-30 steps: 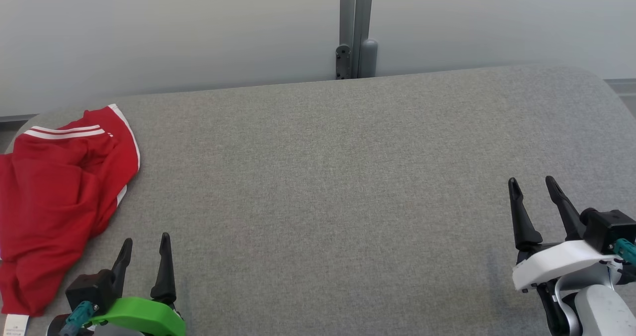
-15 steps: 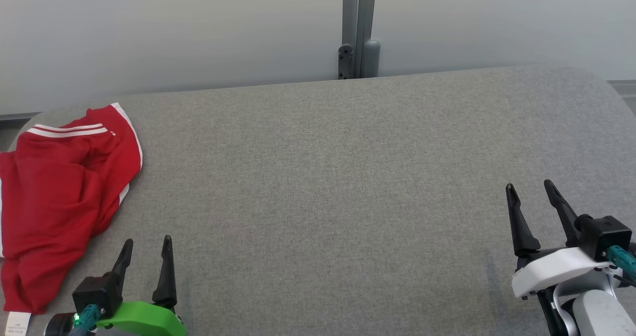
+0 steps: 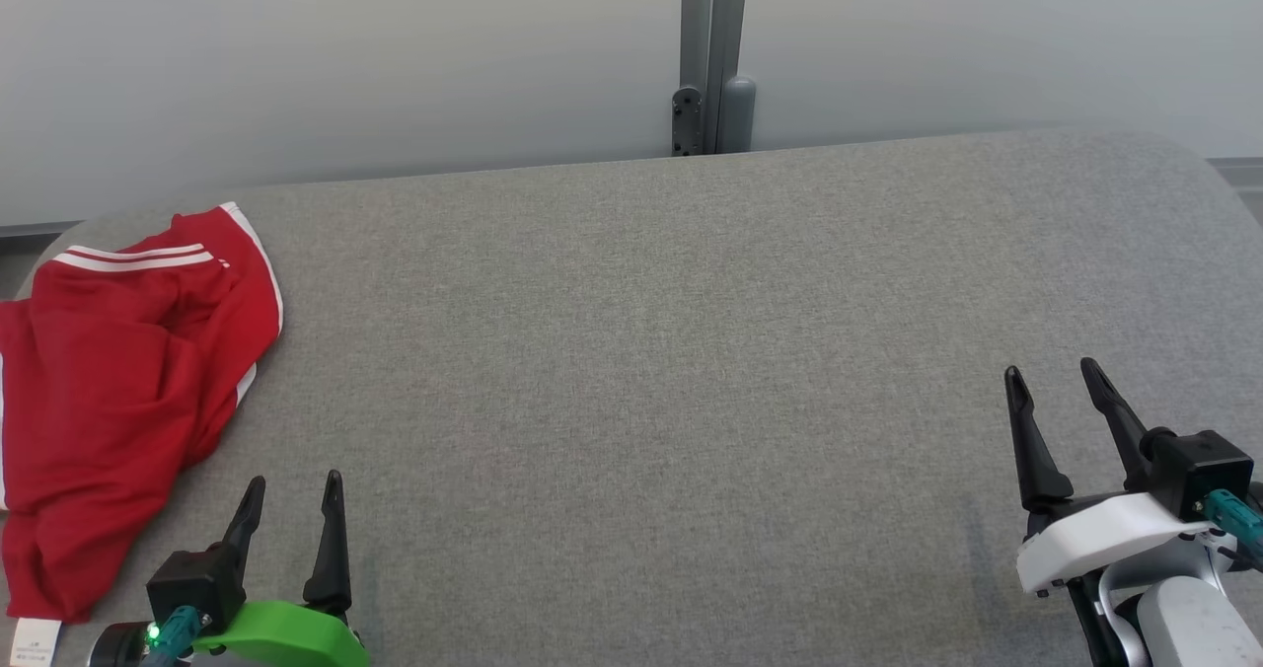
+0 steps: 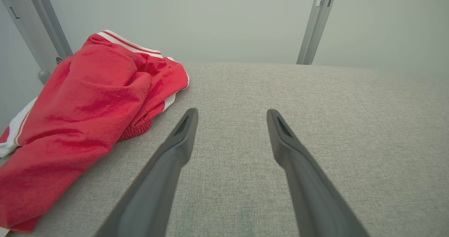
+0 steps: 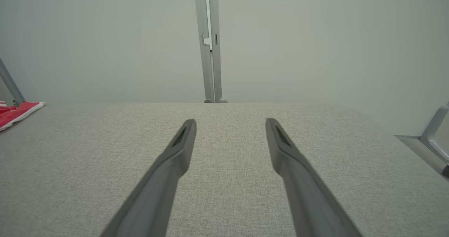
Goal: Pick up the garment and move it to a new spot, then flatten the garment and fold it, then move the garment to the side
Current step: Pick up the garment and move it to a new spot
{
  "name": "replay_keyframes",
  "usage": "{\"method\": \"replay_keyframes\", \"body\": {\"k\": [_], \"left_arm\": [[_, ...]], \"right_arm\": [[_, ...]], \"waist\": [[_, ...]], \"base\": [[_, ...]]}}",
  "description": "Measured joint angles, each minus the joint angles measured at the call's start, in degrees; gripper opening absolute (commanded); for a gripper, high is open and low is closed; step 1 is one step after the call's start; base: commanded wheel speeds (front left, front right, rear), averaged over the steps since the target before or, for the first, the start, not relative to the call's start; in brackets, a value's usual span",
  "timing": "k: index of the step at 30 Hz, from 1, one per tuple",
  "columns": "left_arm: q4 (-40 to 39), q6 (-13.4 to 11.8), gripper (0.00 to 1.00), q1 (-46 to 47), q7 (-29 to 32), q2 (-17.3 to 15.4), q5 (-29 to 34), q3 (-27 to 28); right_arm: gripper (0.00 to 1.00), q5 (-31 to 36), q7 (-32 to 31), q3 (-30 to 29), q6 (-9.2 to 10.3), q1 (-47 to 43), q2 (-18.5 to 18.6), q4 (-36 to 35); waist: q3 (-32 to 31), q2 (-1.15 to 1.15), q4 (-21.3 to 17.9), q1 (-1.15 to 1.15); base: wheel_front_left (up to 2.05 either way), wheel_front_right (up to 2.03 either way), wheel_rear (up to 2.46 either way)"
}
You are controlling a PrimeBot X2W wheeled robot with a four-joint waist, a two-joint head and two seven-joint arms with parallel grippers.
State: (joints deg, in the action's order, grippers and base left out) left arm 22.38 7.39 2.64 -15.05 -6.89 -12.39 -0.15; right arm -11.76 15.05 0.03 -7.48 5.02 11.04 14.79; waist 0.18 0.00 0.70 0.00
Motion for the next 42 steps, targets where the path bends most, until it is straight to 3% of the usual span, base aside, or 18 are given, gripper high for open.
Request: {"method": "replay_keyframes", "body": {"k": [14,34,42], "left_arm": [[0.3,0.0,1.00,0.2,0.0,-0.1,-0.8,-0.9],[0.8,0.0,1.00,-1.3,-0.1,-1.1,-1.9,2.2],[1.4,0.0,1.00,-1.2,-0.1,-0.9,-3.1,2.1]], "right_arm": [[1.00,-0.5,0.0,-0.3,0.00,-0.7,-0.1,-0.1],[1.00,-1.1,0.0,3.4,-0.01,-0.7,-1.4,0.9],[1.00,-1.2,0.0,4.3,-0.01,-0.6,-0.9,1.1]], "waist": [[-0.2,0.00,2.0,0.00],[-1.7,0.00,17.5,0.00],[-1.3,0.00,19.8,0.00]], "base": [[0.00,0.00,0.00],[0.00,0.00,0.00],[0.00,0.00,0.00]]}}
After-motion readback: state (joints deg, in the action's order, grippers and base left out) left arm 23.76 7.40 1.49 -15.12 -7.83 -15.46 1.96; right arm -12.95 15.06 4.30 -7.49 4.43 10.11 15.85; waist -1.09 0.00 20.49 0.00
